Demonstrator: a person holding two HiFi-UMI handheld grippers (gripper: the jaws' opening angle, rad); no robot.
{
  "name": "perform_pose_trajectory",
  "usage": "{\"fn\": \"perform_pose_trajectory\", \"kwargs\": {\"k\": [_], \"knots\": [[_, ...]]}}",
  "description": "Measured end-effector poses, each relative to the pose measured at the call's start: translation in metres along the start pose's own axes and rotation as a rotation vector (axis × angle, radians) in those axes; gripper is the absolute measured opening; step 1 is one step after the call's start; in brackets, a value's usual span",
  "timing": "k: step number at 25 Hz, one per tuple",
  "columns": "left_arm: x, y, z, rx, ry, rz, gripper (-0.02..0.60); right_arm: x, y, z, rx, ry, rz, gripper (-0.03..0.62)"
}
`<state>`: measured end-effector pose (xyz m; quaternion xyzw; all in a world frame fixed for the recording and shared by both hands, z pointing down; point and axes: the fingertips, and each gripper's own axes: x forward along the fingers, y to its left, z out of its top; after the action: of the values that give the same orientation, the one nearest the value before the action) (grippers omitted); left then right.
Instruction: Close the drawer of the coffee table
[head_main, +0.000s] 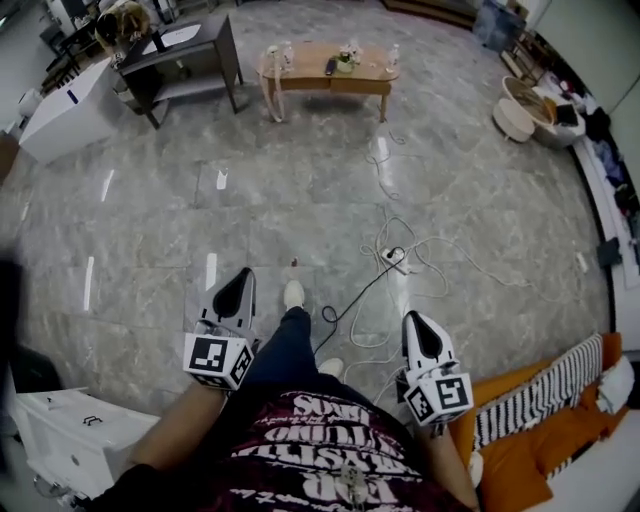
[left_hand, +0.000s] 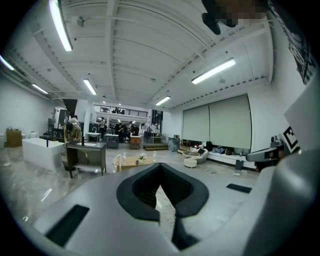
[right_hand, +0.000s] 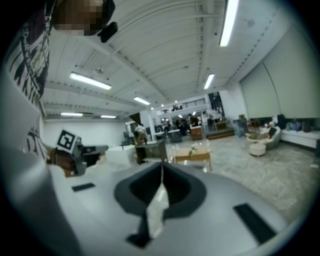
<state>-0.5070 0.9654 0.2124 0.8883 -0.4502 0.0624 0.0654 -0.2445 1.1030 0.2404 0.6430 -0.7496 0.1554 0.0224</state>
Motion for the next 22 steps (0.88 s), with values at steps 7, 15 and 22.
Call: {"fn": "perform_pose_trajectory", "kwargs": {"k": [7,15,22], "knots": [[0.018,0.035,-0.01,0.027,0.043,0.004,0.023,0.055,-0.001,-0.009,0.08,0.045,0.021,0.035],[0.068,0.111,-0.029,-0.061,0.078,0.029,0.023,0.151,0.031,0.014,0.038,0.087,0.043,0.035],[0.121,0.17,0.015,-0.086,-0.028,-0.024,0.023,0.206,0.049,0.055,-0.013,0.055,-0.031,0.035]]}}
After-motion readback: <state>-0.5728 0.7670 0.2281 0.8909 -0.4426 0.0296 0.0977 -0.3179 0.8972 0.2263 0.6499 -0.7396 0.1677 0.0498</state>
